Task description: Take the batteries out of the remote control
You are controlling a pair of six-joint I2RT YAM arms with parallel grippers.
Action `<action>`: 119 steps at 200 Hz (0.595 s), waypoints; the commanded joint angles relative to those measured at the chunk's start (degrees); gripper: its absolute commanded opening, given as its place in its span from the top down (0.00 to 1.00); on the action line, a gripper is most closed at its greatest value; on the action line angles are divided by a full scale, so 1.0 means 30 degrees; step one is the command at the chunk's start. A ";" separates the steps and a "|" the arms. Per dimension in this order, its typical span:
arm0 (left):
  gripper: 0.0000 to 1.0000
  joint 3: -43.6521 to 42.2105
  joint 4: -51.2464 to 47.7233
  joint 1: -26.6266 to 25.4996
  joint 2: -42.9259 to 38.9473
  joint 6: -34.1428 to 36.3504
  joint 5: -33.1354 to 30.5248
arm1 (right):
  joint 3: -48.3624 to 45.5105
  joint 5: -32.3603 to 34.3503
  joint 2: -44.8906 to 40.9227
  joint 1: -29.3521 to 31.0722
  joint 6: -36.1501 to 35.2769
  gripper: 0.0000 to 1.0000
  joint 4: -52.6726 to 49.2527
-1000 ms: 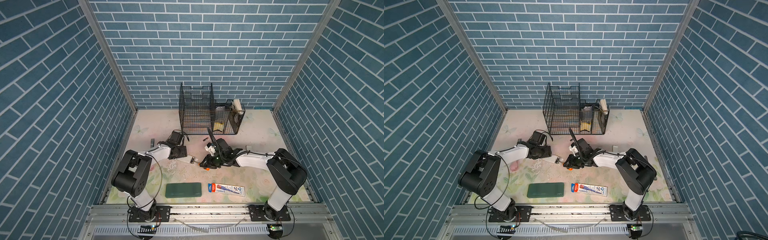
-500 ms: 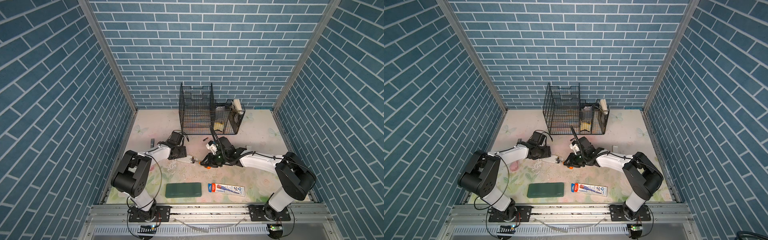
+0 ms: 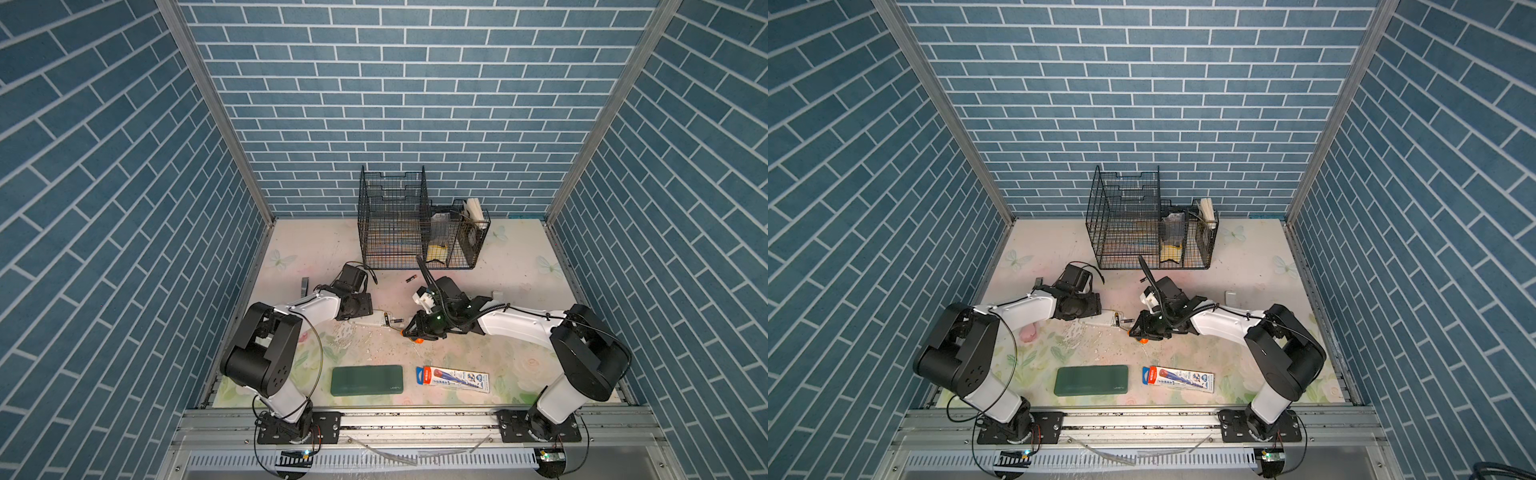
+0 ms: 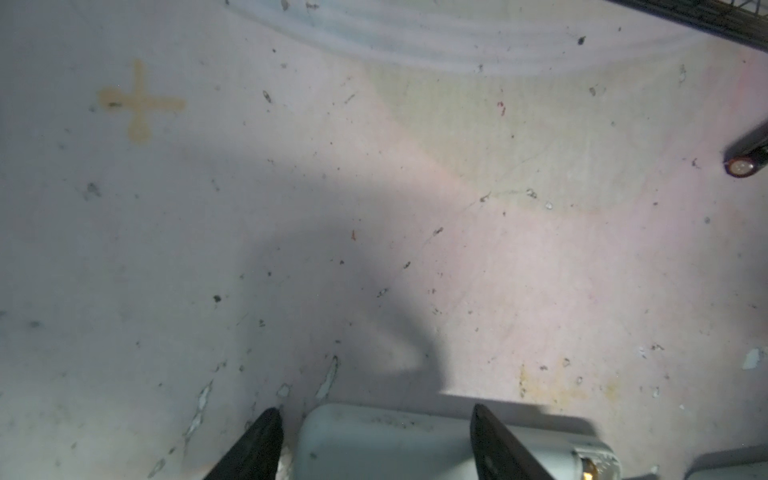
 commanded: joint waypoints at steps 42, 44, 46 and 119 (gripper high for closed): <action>0.27 -0.0268 -0.0277 -0.0045 -0.0112 0.0039 -0.0016 | 0.0997 0.1250 0.0182 -0.0116 -0.0308 1.00 -0.0796; 0.27 -0.0270 -0.0272 -0.0040 -0.0120 0.0054 -0.0016 | 0.0987 0.1273 0.0141 -0.0139 -0.0308 1.00 -0.0797; 0.27 -0.0270 -0.0249 -0.0031 -0.0129 0.0065 -0.0023 | 0.0984 0.1279 0.0124 -0.0159 -0.0308 1.00 -0.0798; 0.28 0.0612 -0.0475 -0.0004 0.0468 0.0640 -0.0008 | 0.2298 0.0696 -0.0460 -0.1088 -0.1684 1.00 -0.2513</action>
